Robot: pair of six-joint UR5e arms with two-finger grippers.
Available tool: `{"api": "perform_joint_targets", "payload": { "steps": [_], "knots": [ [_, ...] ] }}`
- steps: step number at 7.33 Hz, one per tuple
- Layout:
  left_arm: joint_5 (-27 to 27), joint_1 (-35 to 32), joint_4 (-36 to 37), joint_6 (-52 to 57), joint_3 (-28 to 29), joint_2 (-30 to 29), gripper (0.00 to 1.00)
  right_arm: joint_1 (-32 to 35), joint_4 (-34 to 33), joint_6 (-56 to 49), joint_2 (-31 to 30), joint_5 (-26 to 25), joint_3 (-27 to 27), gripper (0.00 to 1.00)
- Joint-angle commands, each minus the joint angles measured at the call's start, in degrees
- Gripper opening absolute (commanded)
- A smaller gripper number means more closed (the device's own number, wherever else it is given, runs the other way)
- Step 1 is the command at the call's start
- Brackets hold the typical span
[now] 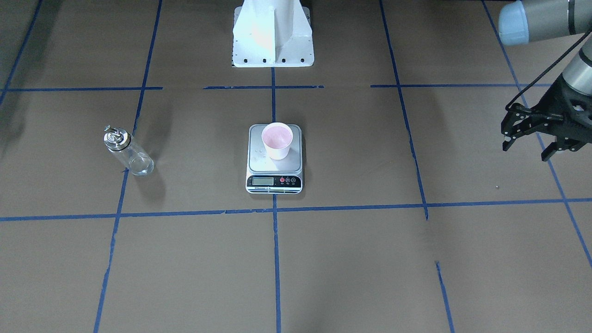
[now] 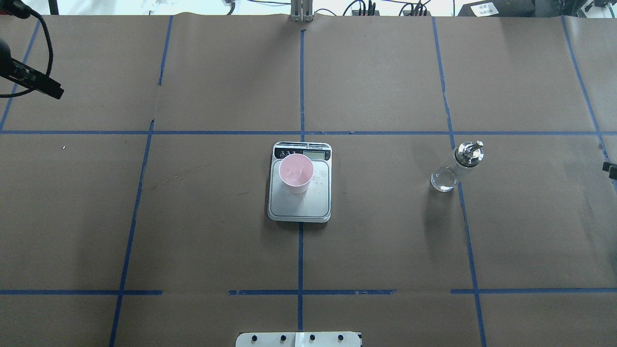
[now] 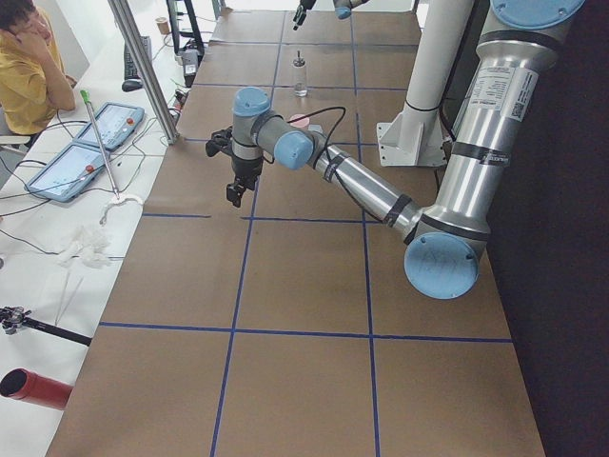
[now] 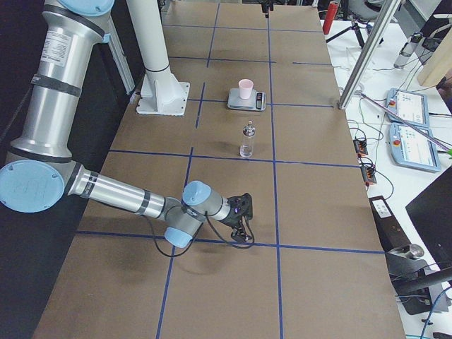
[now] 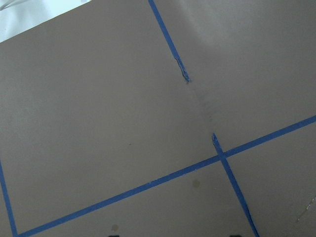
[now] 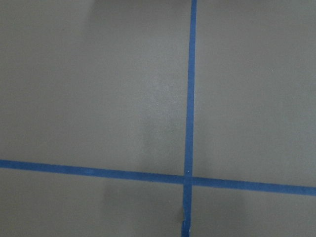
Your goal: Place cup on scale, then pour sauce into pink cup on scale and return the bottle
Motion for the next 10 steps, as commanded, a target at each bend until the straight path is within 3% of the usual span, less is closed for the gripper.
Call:
{"api": "perform_joint_targets", "payload": {
  "steps": [1, 2, 3, 5, 7, 8, 10],
  "knots": [
    [-3.6, -4.0, -3.5, 5.3, 7.0, 0.0, 0.80, 7.6, -16.0, -12.6, 3.2, 12.3, 1.4, 1.00],
    [-9.8, -6.1, -3.5, 8.1, 9.7, 0.1, 0.80, 8.7, -20.0, -15.8, 3.3, 17.7, 1.7, 1.00],
    [-12.1, -7.4, -3.1, 9.4, 10.8, 0.3, 0.80, 9.3, -26.1, -17.7, 3.0, 18.8, 3.7, 1.00],
    [-11.6, -12.8, -2.9, 14.1, 13.7, 0.5, 0.80, 11.9, -42.5, -31.4, 3.8, 18.5, 8.2, 1.00],
    [-11.4, -17.9, -3.0, 21.8, 23.2, 0.1, 0.82, 14.6, -61.5, -41.7, 6.9, 18.0, 14.4, 1.00],
    [-11.8, -20.7, -2.9, 21.8, 26.3, 0.0, 1.00, 15.6, -66.9, -44.3, 6.9, 17.8, 17.8, 1.00],
    [-11.8, -23.1, -0.9, 22.2, 27.5, 0.2, 1.00, 13.9, -74.6, -44.4, 6.8, 15.1, 24.1, 1.00]
  ]
}}
